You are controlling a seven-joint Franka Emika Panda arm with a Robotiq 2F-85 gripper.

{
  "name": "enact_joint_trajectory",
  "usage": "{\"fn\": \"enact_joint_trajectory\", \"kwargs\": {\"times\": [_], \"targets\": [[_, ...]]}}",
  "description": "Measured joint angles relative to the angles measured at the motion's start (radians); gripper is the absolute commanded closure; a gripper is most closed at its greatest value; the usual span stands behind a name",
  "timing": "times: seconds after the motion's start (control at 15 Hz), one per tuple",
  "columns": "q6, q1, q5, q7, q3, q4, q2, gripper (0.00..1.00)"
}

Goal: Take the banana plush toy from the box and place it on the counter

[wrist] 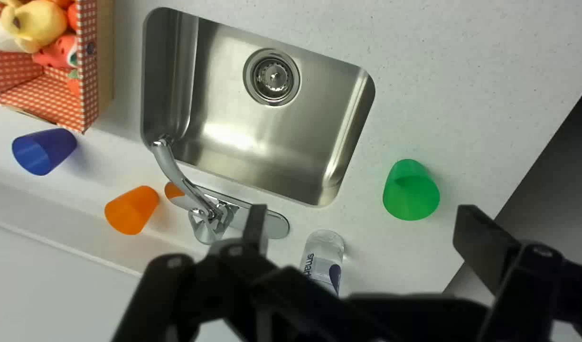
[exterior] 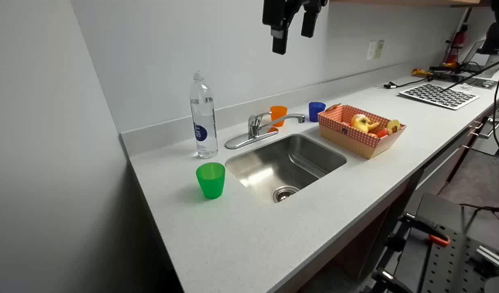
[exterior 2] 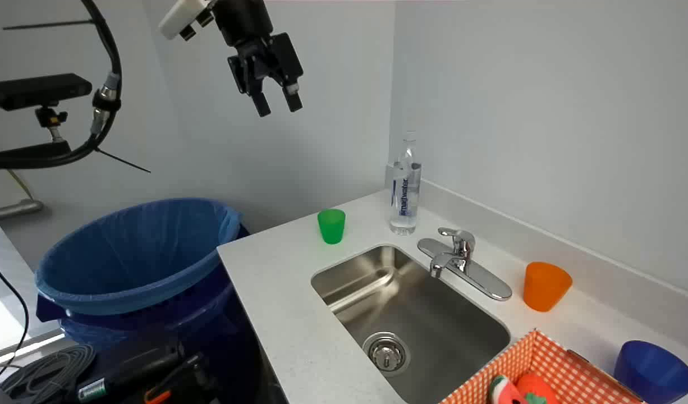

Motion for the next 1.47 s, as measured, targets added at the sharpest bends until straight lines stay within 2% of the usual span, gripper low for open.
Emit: {"fn": "enact_joint_trajectory", "kwargs": {"times": [0.87, 1.47], "targets": [[0.000, 0.000, 0.000, 0.000, 0.000, 0.000, 0.001, 0.00], [0.000, 0.004, -0.003, 0.002, -0.041, -0.004, 0.021, 0.00]]}}
